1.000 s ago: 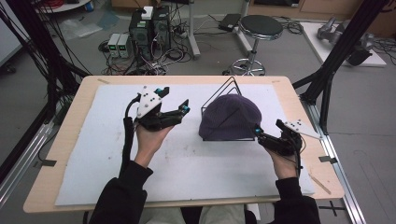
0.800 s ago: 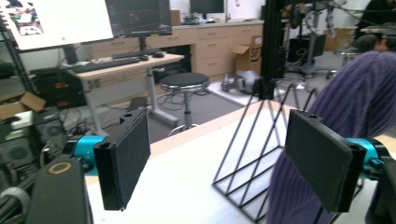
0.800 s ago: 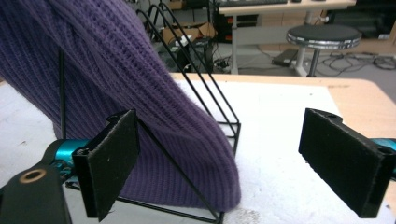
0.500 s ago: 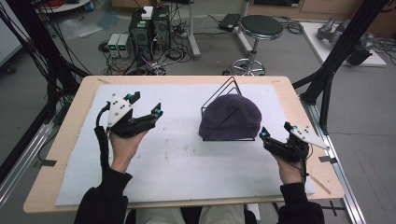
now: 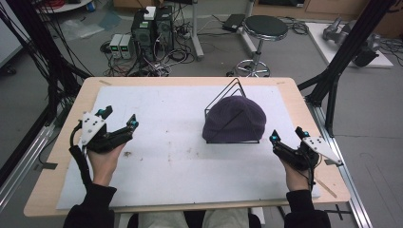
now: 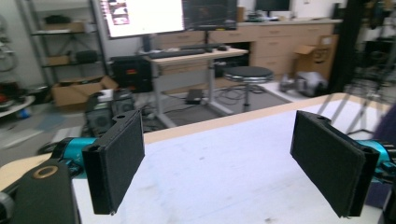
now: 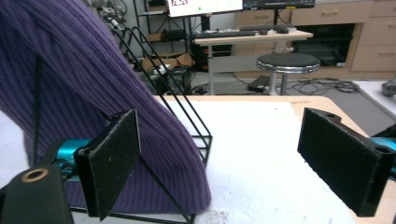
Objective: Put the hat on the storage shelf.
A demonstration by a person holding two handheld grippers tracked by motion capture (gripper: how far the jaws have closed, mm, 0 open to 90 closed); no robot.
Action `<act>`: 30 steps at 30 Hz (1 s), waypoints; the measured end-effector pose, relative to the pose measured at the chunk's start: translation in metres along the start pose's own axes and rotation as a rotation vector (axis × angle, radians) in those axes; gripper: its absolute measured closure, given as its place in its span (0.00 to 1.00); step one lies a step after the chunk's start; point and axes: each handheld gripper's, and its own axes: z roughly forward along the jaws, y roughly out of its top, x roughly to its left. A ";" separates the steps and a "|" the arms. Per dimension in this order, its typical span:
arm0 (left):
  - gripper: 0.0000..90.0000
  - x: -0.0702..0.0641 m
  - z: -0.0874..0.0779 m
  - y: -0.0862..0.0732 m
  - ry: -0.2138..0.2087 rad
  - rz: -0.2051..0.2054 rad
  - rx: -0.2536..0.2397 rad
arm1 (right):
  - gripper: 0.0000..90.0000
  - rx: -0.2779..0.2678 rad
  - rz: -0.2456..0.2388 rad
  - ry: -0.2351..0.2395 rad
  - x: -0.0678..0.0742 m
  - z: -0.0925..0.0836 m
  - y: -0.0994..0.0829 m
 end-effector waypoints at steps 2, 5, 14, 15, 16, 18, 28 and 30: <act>0.19 0.005 -0.004 -0.005 0.030 -0.005 0.002 | 0.14 0.001 -0.006 -0.011 0.001 0.001 -0.004; 0.19 0.012 -0.009 -0.013 0.069 -0.016 0.015 | 0.14 0.010 -0.011 -0.017 0.002 0.002 -0.008; 0.18 0.026 -0.022 -0.039 0.140 -0.059 0.056 | 0.17 0.011 -0.052 -0.040 0.005 0.005 -0.021; 0.18 0.026 -0.024 -0.041 0.152 -0.061 0.052 | 0.17 0.015 -0.055 -0.042 0.006 0.006 -0.023; 0.18 0.027 -0.026 -0.043 0.159 -0.064 0.050 | 0.17 0.021 -0.064 -0.042 0.008 0.007 -0.025; 0.18 0.026 -0.032 -0.048 0.182 -0.056 0.047 | 0.17 0.029 -0.080 -0.043 0.012 0.010 -0.028; 0.16 0.022 -0.037 -0.071 0.183 -0.074 0.097 | 0.16 0.050 -0.081 -0.064 0.019 0.013 -0.034; 0.16 0.021 -0.037 -0.071 0.177 -0.075 0.091 | 0.16 0.047 -0.088 -0.063 0.020 0.013 -0.035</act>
